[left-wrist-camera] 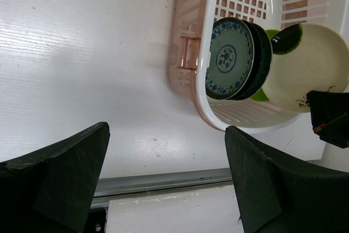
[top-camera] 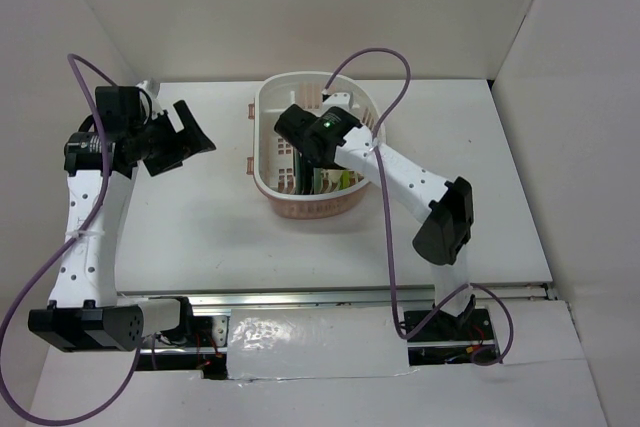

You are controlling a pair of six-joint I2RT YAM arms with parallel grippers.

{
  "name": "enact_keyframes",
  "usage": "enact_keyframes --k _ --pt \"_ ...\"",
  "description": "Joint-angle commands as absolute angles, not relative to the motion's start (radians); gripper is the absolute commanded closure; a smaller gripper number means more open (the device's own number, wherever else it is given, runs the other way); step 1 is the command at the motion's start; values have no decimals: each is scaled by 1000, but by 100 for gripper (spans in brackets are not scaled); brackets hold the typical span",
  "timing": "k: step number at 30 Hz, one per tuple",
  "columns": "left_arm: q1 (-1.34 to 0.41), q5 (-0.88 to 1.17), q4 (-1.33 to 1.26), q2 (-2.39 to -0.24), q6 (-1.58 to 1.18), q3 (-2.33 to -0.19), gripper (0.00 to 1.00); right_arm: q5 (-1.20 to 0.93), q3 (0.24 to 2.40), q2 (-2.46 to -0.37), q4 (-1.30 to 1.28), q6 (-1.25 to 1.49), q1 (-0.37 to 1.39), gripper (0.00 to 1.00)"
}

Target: Load the plates into the dish rack

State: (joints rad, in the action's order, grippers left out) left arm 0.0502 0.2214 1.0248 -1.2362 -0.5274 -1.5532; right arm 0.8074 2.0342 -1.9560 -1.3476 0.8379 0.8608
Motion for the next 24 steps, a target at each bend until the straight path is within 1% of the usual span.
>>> enact_keyframes --k 1,24 --pt "55 229 999 -1218 -529 -1551 1 831 2014 -1963 -1394 897 871 100" --pt "57 225 989 -1209 -523 -1542 1 776 1921 -2034 -1333 904 882 100"
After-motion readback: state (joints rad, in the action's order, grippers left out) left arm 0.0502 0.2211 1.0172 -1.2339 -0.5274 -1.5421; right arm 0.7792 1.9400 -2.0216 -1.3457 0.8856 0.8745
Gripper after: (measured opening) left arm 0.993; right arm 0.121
